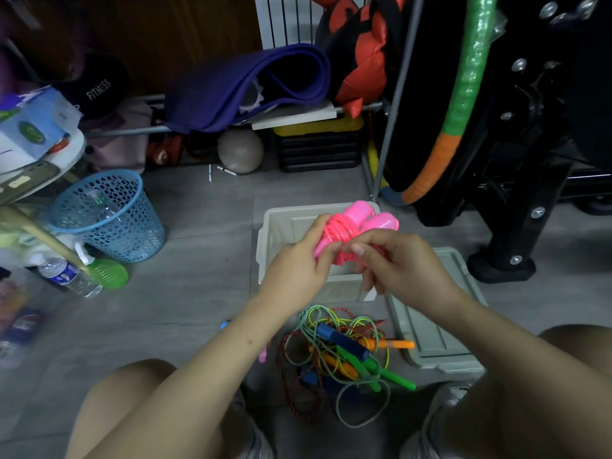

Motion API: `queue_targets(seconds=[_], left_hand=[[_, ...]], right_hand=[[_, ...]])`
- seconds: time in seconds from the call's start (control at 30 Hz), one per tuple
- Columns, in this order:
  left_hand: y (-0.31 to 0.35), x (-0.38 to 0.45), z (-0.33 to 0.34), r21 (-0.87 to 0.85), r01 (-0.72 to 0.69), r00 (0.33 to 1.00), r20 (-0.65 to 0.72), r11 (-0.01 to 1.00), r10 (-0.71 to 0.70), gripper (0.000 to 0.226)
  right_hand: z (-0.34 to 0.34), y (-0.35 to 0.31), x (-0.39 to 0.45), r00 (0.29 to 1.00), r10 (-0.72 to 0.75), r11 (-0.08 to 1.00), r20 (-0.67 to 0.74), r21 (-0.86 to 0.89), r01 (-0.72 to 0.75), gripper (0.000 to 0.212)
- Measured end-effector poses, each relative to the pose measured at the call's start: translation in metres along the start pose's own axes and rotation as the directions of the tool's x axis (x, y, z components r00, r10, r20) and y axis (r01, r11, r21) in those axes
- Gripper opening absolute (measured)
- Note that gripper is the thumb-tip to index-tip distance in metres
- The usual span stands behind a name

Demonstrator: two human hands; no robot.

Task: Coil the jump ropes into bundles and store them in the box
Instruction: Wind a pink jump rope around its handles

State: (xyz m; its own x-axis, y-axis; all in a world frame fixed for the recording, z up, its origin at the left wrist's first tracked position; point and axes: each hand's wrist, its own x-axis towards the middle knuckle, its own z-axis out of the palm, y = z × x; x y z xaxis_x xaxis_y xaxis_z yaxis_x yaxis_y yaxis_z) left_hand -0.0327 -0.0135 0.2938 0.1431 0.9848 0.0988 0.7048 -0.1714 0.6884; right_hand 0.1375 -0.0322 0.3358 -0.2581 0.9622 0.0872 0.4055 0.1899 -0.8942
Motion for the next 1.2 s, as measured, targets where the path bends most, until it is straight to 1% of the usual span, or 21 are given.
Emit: queue_targets(seconds=[0.07,0.13,0.17,0.23,0.3,0.37,0.43,0.5,0.57,0.6,0.67,0.73,0.8,0.83,0.9,0.97,1.03,1.13,1.2], left_hand=[[0.005,-0.002,-0.003,0.103,-0.034,0.999,0.015,0.994,0.032,0.061],[0.014,-0.003,-0.009,0.167,-0.066,0.997,0.044,0.984,0.059,0.064],[0.018,-0.005,-0.011,0.186,-0.083,0.996,0.056,0.979,0.074,0.068],[0.020,-0.006,-0.012,0.203,-0.121,0.992,0.062,0.972,0.110,0.076],[0.018,-0.007,-0.011,0.208,-0.142,0.989,0.003,0.968,0.145,0.077],[0.018,-0.007,-0.010,0.212,-0.177,0.974,-0.101,0.961,0.202,0.076],[0.021,-0.010,-0.009,0.201,-0.172,0.965,-0.162,0.965,0.205,0.074],[0.021,-0.012,-0.007,0.127,-0.120,0.973,-0.184,0.985,0.142,0.067],[0.021,-0.012,-0.005,0.001,-0.054,0.980,-0.191,0.999,0.053,0.069],[0.021,-0.011,-0.004,-0.053,-0.031,0.981,-0.192,0.998,0.020,0.070],[0.021,-0.010,-0.003,-0.074,-0.006,0.977,-0.215,0.997,-0.010,0.070],[0.022,-0.010,-0.003,-0.033,-0.001,0.965,-0.264,0.999,-0.008,0.068],[0.023,-0.010,-0.003,0.013,-0.006,0.949,-0.316,1.000,0.009,0.068],[0.024,-0.010,-0.002,0.047,-0.002,0.941,-0.337,0.999,0.017,0.068],[0.026,-0.011,0.000,0.156,0.003,0.924,-0.379,0.988,0.057,0.068],[0.029,-0.009,0.001,0.317,-0.019,0.882,-0.441,0.948,0.165,0.062],[0.031,-0.007,0.000,0.404,-0.029,0.865,-0.448,0.914,0.225,0.057],[0.029,-0.007,0.000,0.446,-0.057,0.849,-0.449,0.893,0.278,0.058],[0.030,-0.008,0.000,0.443,-0.068,0.859,-0.429,0.894,0.278,0.062]], right_hand=[[-0.009,-0.001,0.005,0.997,0.046,0.985,0.058,0.163,-0.055,0.014],[-0.016,-0.002,0.008,0.987,0.079,0.950,0.137,0.291,-0.116,0.012],[-0.018,-0.002,0.009,0.979,0.097,0.927,0.177,0.342,-0.154,0.009],[-0.019,-0.003,0.009,0.964,0.134,0.888,0.228,0.405,-0.219,0.012],[-0.020,-0.004,0.010,0.955,0.160,0.857,0.251,0.445,-0.260,0.015],[-0.022,-0.006,0.011,0.947,0.162,0.831,0.279,0.478,-0.283,0.018],[-0.021,-0.008,0.010,0.949,0.153,0.847,0.277,0.458,-0.270,0.025],[-0.016,-0.008,0.007,0.971,0.132,0.893,0.198,0.402,-0.203,0.032],[-0.007,-0.008,0.003,0.997,0.057,0.953,0.044,0.294,-0.068,0.042],[-0.002,-0.007,0.001,1.000,0.005,0.973,-0.028,0.229,0.001,0.048],[0.007,-0.004,0.001,0.984,-0.048,0.984,-0.169,0.161,0.076,0.050],[0.012,-0.002,0.003,0.957,-0.002,0.974,-0.290,0.217,0.068,0.046],[0.015,-0.002,0.004,0.942,0.061,0.944,-0.330,0.324,0.052,0.044],[0.017,-0.003,0.003,0.937,0.076,0.939,-0.341,0.339,0.047,0.043],[0.021,-0.004,0.001,0.917,0.074,0.959,-0.391,0.279,0.041,0.043],[0.024,-0.006,0.002,0.903,0.057,0.978,-0.426,0.204,0.035,0.047],[0.026,-0.007,0.004,0.902,0.044,0.983,-0.428,0.178,0.036,0.046],[0.021,-0.007,0.009,0.893,0.026,0.993,-0.449,0.111,0.027,0.032],[0.018,-0.004,0.011,0.882,-0.029,0.998,-0.471,0.033,0.050,0.022]])
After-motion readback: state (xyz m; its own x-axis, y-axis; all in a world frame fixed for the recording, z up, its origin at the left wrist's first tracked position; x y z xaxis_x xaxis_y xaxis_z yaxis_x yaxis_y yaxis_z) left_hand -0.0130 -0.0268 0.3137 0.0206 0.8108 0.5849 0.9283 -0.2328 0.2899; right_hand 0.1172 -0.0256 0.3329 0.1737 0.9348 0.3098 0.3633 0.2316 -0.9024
